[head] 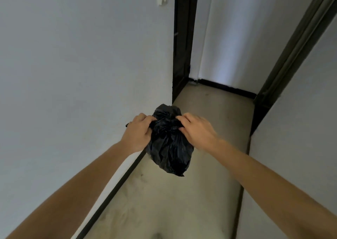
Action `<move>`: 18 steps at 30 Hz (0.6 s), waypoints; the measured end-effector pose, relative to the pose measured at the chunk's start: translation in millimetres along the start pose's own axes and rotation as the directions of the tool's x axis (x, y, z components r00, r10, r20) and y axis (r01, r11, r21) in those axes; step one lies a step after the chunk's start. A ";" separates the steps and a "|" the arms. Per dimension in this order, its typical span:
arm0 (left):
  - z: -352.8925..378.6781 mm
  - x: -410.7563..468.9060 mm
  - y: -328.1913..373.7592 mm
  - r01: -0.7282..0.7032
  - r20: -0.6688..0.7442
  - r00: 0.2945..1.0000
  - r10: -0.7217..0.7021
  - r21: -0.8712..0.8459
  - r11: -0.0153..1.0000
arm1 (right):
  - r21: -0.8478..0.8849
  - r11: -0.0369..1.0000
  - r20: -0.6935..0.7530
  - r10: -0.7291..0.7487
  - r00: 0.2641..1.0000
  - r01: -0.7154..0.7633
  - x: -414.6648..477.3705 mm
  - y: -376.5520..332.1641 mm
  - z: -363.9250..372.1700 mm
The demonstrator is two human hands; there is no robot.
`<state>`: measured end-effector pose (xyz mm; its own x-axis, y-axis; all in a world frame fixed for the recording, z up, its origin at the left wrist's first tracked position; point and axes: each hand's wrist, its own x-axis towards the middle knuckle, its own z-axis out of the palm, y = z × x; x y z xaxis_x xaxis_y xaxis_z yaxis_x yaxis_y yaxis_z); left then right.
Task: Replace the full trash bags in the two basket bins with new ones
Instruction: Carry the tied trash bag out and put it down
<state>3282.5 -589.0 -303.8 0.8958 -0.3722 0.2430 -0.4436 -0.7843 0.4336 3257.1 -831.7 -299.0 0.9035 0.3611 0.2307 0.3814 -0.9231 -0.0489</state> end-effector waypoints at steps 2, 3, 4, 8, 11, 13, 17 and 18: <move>4.4 64.1 -18.2 -0.038 0.022 0.999 0.038 0.009 0.999 | 0.033 0.998 0.011 0.047 0.999 -0.047 50.4 33.6 6.5; 6.9 94.4 -23.8 -0.047 0.030 0.998 0.047 0.011 0.999 | 0.066 0.995 0.019 0.076 0.997 -0.077 72.1 50.7 10.1; 10.9 124.3 -28.6 -0.064 0.034 0.997 0.064 0.016 0.998 | 0.097 0.990 0.022 0.101 0.995 -0.102 92.5 68.7 15.6; 45.6 234.7 -50.8 -0.159 0.077 0.985 0.152 0.094 0.983 | 0.120 0.982 0.035 0.144 0.989 -0.147 168.1 146.3 56.8; 84.0 303.4 -76.5 -0.141 0.080 0.988 0.130 0.159 0.977 | 0.122 0.983 0.047 0.130 0.990 -0.135 219.8 198.7 99.4; 118.7 352.1 -98.4 -0.071 0.091 0.994 0.058 0.143 0.987 | 0.165 0.977 0.083 0.126 0.989 -0.138 260.9 236.7 135.8; 185.7 432.3 -140.9 0.113 0.165 0.978 -0.127 0.091 0.989 | 0.237 0.959 0.190 0.112 0.975 -0.156 330.2 296.0 208.6; 203.5 446.6 -154.7 0.142 0.185 0.970 -0.156 0.086 0.986 | 0.253 0.953 0.211 0.112 0.971 -0.165 345.8 307.0 228.5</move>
<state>3757.1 -734.9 -438.9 0.9437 -0.3306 0.0072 -0.3074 -0.8689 0.3880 3731.3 -960.0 -456.3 0.9612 0.2756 0.0132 0.2644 -0.9061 -0.3302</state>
